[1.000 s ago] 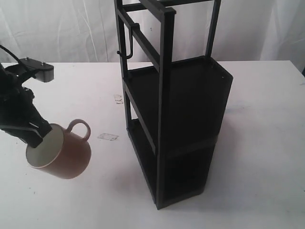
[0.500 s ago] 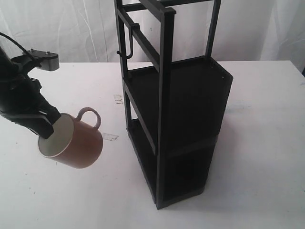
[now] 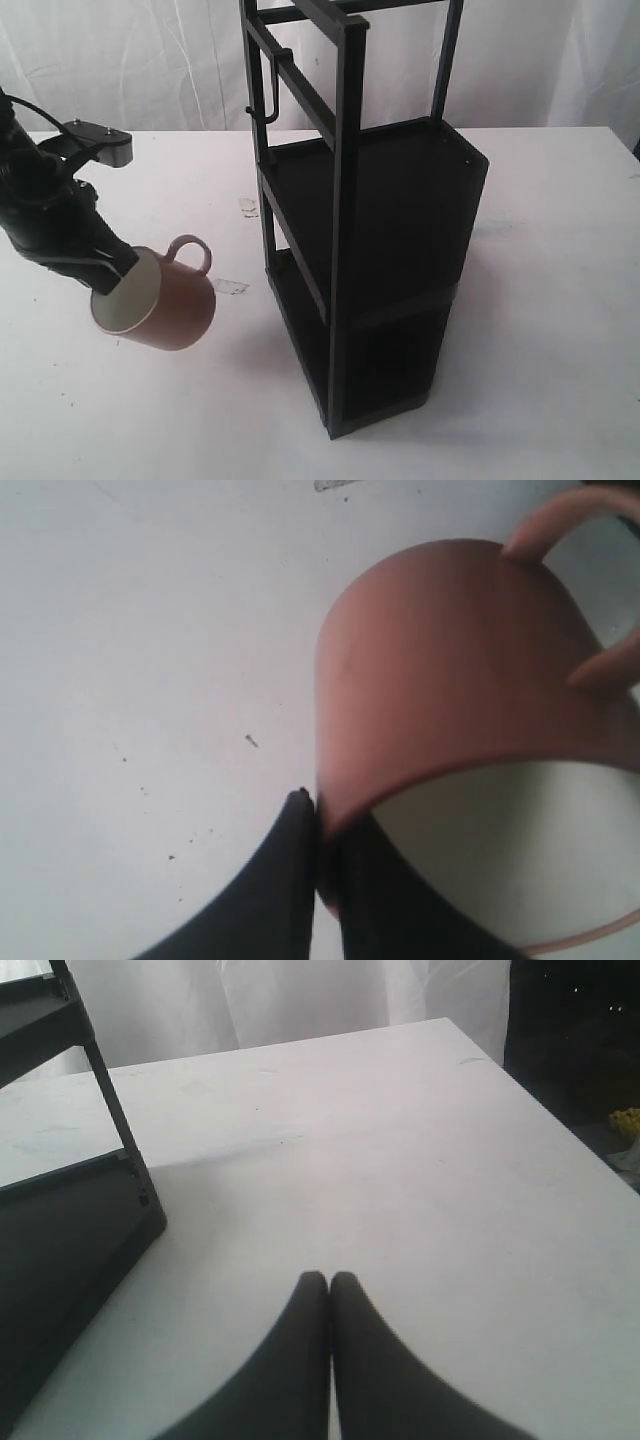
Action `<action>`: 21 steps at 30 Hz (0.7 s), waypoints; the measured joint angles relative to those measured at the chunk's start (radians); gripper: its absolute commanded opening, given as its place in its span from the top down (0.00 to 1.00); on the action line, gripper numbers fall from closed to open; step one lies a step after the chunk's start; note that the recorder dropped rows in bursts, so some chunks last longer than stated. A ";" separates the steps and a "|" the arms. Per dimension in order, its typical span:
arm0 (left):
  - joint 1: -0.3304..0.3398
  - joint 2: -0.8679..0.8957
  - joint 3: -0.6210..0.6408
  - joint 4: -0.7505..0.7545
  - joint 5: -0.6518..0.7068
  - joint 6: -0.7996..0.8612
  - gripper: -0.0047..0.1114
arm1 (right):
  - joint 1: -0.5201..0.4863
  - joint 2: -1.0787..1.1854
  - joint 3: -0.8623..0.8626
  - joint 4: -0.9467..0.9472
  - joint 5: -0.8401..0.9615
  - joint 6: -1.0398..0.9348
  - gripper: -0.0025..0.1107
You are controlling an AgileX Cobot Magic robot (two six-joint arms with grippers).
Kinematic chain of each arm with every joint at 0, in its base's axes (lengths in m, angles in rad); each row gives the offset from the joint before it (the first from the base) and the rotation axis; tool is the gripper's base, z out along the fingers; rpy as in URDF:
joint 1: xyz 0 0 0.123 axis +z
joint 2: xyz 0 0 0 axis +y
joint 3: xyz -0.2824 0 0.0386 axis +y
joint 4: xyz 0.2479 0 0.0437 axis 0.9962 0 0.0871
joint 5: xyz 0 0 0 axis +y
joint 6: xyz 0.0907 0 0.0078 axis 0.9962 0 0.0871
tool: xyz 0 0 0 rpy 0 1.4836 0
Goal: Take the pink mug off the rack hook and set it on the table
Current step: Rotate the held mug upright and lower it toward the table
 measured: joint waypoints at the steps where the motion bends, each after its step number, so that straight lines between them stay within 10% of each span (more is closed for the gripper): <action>1: 0.000 0.000 0.001 -0.019 0.000 0.000 0.96 | 0.000 0.000 0.000 0.000 0.000 0.000 0.98; 7: -0.027 0.000 0.001 -0.105 0.067 0.066 0.96 | 0.000 0.000 0.000 0.000 0.000 0.000 0.98; 21: -0.173 0.015 -0.143 0.291 0.231 -0.219 0.96 | 0.000 0.000 0.000 0.000 0.000 0.000 0.98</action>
